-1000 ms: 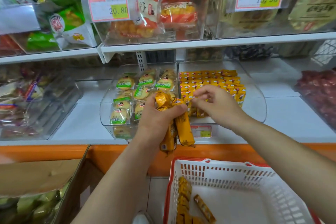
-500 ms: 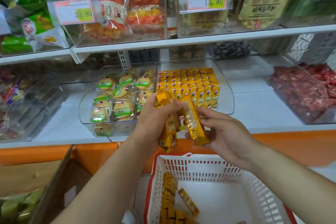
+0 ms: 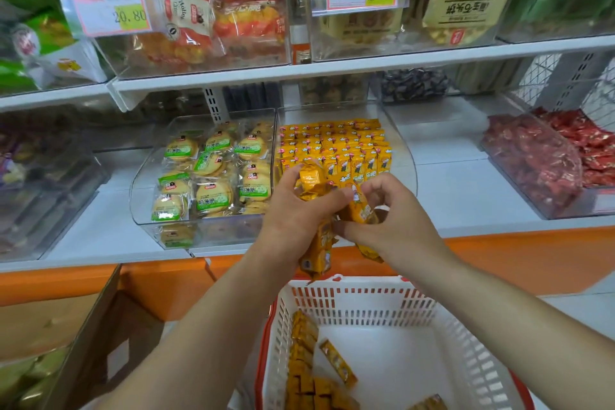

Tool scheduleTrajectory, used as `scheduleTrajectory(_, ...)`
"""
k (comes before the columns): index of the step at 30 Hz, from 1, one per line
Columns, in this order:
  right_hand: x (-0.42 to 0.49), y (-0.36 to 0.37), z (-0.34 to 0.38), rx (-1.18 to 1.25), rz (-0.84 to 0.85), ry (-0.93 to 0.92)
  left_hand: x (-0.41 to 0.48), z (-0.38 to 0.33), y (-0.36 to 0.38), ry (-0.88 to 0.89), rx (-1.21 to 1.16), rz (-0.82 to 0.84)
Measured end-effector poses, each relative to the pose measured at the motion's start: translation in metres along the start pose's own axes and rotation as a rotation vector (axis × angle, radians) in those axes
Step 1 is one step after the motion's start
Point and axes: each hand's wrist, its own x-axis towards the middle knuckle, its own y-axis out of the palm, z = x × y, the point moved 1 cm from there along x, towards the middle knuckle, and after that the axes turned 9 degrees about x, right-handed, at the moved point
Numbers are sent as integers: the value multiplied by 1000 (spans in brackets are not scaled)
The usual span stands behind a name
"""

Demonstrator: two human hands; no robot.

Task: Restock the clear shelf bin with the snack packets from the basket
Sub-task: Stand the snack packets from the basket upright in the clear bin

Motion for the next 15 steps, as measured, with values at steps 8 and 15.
scheduleTrajectory(8, 11, 6, -5, 292, 123, 85, 4, -4, -23, -24, 24, -55)
scheduleTrajectory(15, 61, 8, 9, -7, 10, -183, 9, -9, -69, 25, 96, -125)
